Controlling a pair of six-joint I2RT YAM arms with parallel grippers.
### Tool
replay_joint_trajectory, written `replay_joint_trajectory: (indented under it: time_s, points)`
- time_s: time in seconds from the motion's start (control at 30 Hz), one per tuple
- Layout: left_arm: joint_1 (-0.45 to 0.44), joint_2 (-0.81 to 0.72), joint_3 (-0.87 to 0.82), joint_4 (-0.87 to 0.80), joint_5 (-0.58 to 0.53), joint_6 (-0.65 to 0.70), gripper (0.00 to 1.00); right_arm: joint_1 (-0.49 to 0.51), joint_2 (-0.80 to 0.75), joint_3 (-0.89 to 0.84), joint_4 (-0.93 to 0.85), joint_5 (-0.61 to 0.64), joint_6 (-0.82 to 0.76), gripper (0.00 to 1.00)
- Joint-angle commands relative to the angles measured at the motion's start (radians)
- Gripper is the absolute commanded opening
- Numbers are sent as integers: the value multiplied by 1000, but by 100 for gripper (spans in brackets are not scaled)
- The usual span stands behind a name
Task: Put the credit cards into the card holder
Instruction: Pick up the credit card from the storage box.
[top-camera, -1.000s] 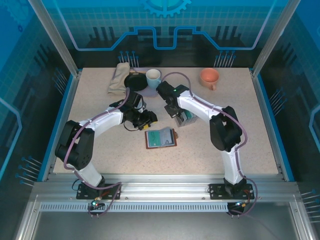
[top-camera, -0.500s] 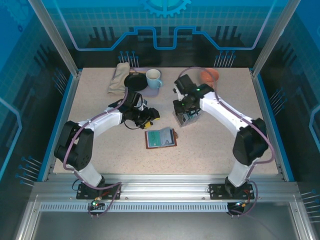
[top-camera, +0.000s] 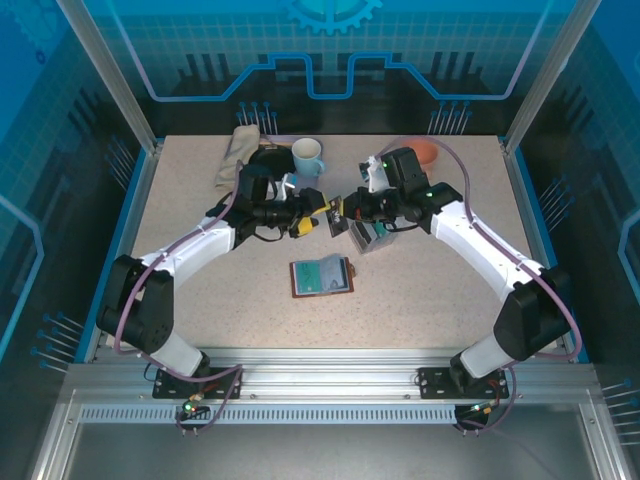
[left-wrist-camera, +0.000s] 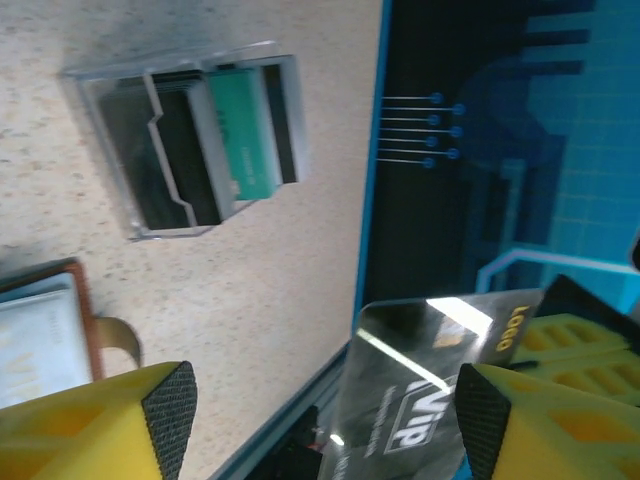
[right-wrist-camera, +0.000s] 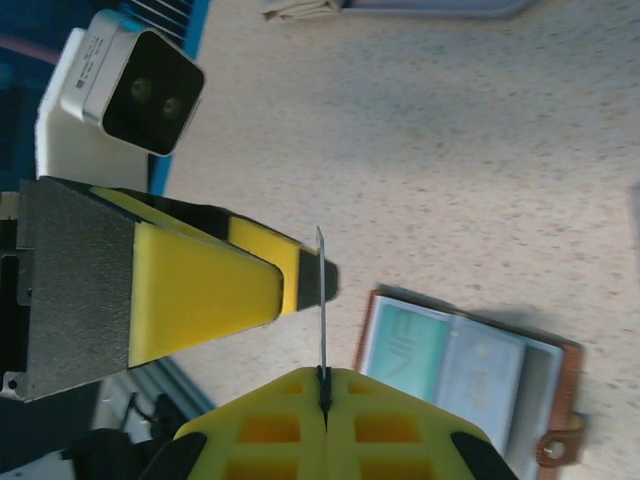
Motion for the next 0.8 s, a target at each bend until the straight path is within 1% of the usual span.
replay_joint_trajectory:
  time_s: [0.0,0.1,0.17,0.23,0.3,0.43,0.53,0.6,0.67,0.77]
  points:
    - [7,-12,-17,136,81,-71,75,-15,-33,-28,127,-103,96,3]
    - [7,-1,-6,161,100,-78,75,-16,-28,-41,179,-150,136,3]
    - [6,2,-8,175,109,-87,75,-17,-22,-47,197,-160,152,3]
    - [5,3,-14,202,126,-100,73,-19,-19,-60,220,-168,168,3]
    - [5,-2,-19,216,135,-104,69,-22,-16,-63,214,-149,172,3]
    - [5,-25,-29,232,141,-106,58,-50,-8,-89,212,-114,185,3]
    - [5,-36,-33,241,152,-104,48,-72,1,-115,259,-153,214,3]
    - [5,-41,-34,252,155,-104,41,-74,8,-112,260,-173,212,4]
    - [6,-41,-33,276,163,-111,32,-74,15,-109,259,-190,211,5]
    - [5,-39,-31,294,169,-117,21,-76,19,-109,260,-207,211,6]
